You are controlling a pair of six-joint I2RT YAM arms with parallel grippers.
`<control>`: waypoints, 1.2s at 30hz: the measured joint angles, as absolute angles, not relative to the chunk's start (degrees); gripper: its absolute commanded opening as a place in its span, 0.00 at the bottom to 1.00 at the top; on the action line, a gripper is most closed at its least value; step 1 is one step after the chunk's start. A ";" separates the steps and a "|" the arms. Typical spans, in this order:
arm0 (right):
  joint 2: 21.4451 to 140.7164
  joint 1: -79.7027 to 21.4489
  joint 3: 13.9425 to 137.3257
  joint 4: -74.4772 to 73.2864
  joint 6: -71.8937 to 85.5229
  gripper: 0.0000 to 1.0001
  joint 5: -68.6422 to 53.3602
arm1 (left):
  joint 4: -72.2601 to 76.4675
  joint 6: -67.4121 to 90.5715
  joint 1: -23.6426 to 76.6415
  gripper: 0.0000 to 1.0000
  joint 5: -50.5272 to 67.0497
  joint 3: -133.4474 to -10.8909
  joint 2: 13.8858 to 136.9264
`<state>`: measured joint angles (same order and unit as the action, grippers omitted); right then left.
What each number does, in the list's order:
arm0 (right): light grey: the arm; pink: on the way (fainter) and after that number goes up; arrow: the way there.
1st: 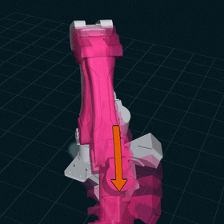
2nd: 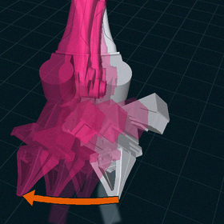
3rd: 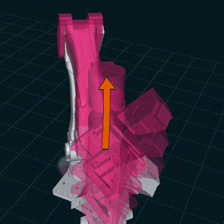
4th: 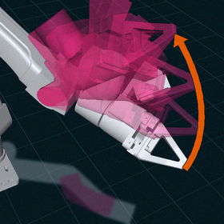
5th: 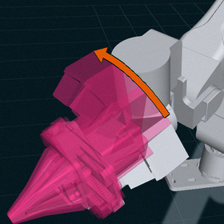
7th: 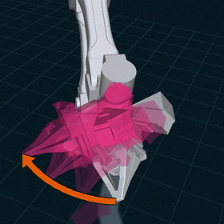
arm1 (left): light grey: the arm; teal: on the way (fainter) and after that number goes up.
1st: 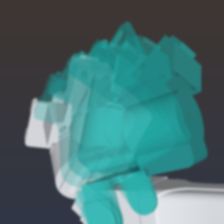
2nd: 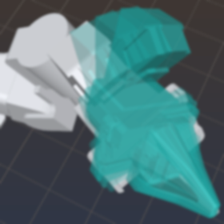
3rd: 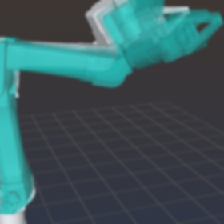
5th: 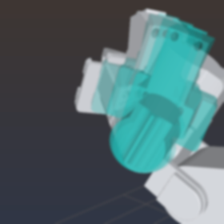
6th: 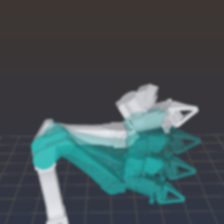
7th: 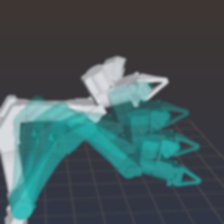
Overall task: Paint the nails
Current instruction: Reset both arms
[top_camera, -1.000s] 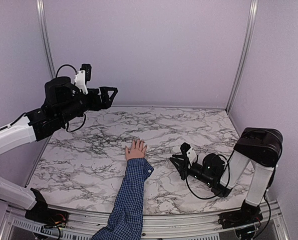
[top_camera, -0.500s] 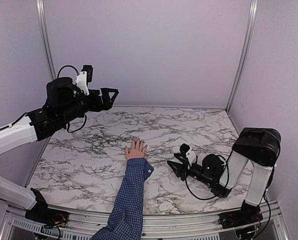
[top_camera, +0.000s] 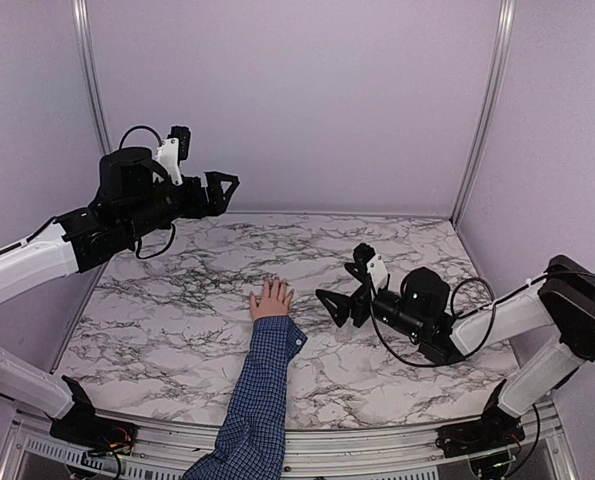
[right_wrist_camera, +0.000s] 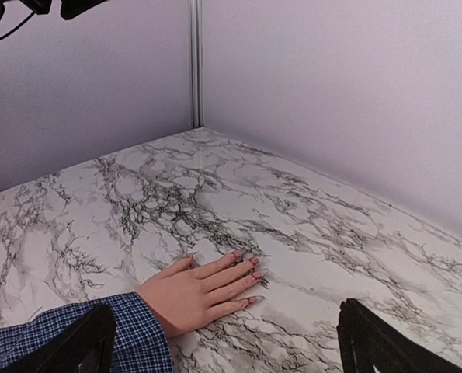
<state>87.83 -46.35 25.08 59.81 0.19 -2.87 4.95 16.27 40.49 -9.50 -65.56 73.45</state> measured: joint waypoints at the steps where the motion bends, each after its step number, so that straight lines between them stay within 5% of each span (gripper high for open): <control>1: 86.61 -46.35 28.97 53.84 0.32 0.99 -3.14 | 4.45 16.36 40.18 0.99 -9.37 -66.00 73.73; 16: 81.10 -39.83 60.53 2.24 4.64 0.99 -11.33 | -0.89 18.96 31.09 0.99 0.82 -71.29 78.59; 36: 84.49 -24.75 59.53 -7.27 12.08 0.99 -13.82 | -10.92 24.16 26.09 0.99 1.10 -65.01 84.38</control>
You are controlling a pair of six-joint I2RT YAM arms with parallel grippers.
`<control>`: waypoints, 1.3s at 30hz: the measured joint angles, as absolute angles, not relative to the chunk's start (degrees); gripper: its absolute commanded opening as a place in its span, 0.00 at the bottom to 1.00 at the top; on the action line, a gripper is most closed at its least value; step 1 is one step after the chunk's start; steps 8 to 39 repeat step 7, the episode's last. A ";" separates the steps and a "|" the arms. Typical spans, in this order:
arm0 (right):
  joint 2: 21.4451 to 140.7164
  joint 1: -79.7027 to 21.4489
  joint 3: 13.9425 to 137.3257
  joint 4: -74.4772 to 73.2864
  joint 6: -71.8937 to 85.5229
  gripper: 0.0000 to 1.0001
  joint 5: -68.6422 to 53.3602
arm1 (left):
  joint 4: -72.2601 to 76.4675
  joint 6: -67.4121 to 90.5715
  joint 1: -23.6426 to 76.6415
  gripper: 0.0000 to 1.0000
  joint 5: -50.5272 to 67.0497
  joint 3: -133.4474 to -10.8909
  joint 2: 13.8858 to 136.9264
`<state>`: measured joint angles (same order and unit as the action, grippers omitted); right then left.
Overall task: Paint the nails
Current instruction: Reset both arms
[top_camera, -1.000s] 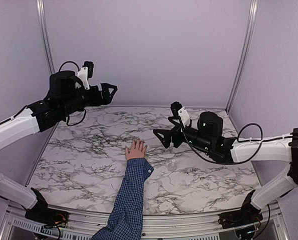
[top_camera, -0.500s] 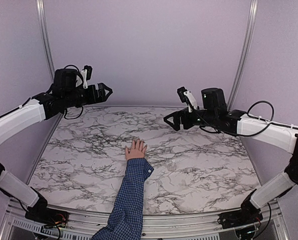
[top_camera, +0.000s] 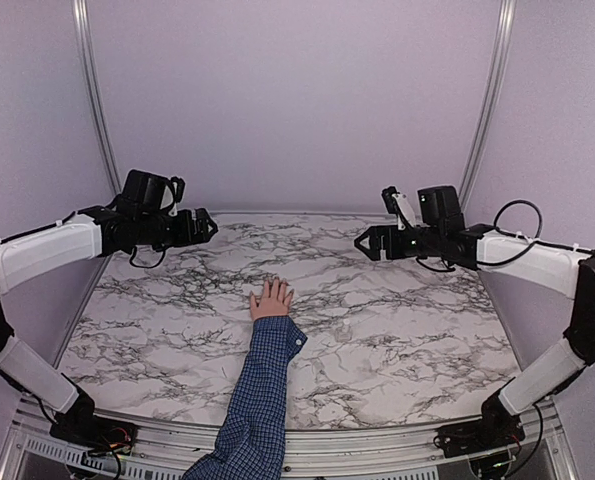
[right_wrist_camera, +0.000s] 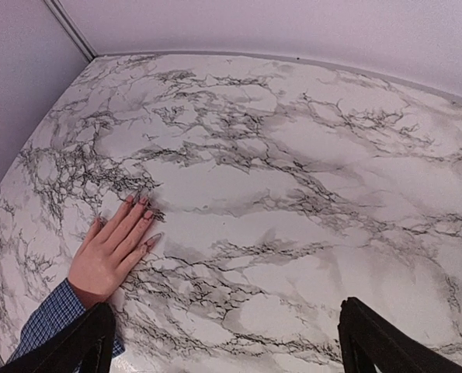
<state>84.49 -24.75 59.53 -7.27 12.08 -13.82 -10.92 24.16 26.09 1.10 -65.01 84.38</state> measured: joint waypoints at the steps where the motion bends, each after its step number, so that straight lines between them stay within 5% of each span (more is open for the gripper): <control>1: 84.47 -24.75 58.08 -6.44 12.29 0.99 -13.80 | -10.83 24.32 26.09 0.99 0.60 -63.42 84.33; 7: 84.16 -24.71 53.60 -4.23 13.78 0.98 -13.37 | -10.26 25.41 26.09 0.99 -1.72 -55.22 83.85; 39: 84.16 -24.71 53.60 -4.23 13.78 0.98 -13.37 | -10.26 25.41 26.09 0.99 -1.72 -55.22 83.85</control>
